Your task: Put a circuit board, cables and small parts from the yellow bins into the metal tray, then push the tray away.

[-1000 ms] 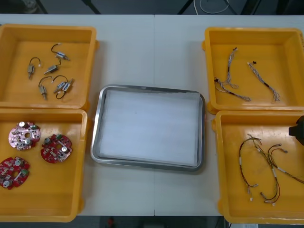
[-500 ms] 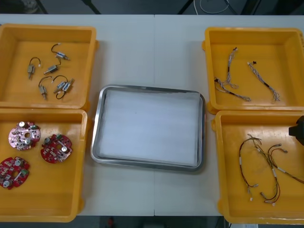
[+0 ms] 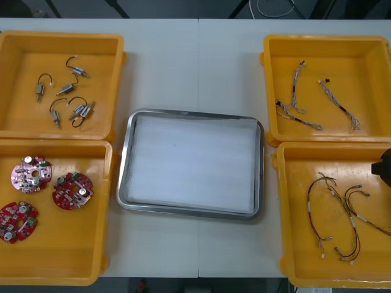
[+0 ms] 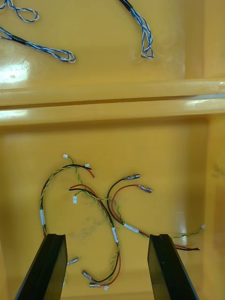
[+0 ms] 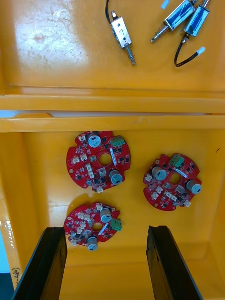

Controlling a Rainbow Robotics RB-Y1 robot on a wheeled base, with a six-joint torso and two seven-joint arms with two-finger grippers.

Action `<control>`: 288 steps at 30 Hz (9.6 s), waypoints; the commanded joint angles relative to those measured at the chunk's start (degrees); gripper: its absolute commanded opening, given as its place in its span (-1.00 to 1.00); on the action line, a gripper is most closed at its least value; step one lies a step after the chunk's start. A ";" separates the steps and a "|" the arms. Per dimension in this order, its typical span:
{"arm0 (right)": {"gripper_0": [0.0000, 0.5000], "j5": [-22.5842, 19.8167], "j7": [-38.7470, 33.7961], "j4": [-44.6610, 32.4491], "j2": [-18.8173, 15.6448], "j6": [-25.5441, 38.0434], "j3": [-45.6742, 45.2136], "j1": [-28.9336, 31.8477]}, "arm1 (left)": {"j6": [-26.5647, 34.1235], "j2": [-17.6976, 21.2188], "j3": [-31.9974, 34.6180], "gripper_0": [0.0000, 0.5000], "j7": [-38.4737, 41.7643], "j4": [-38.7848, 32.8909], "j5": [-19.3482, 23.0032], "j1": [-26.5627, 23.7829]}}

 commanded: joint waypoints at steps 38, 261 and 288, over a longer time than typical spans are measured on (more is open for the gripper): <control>1.00 -0.01 -1.97 -0.46 0.31 0.17 0.77 0.89 | 0.36 0.41 -1.03 1.00 1.65 -0.48 0.24 2.68; -1.00 -19.00 34.86 -13.18 -15.95 0.17 9.21 -3.85 | -21.22 -15.50 -73.98 1.00 53.25 3.21 -21.21 -32.74; -1.00 -18.03 33.45 -4.77 -13.49 0.17 41.73 -34.97 | 0.36 -0.91 -33.90 1.00 25.65 0.22 3.14 -32.83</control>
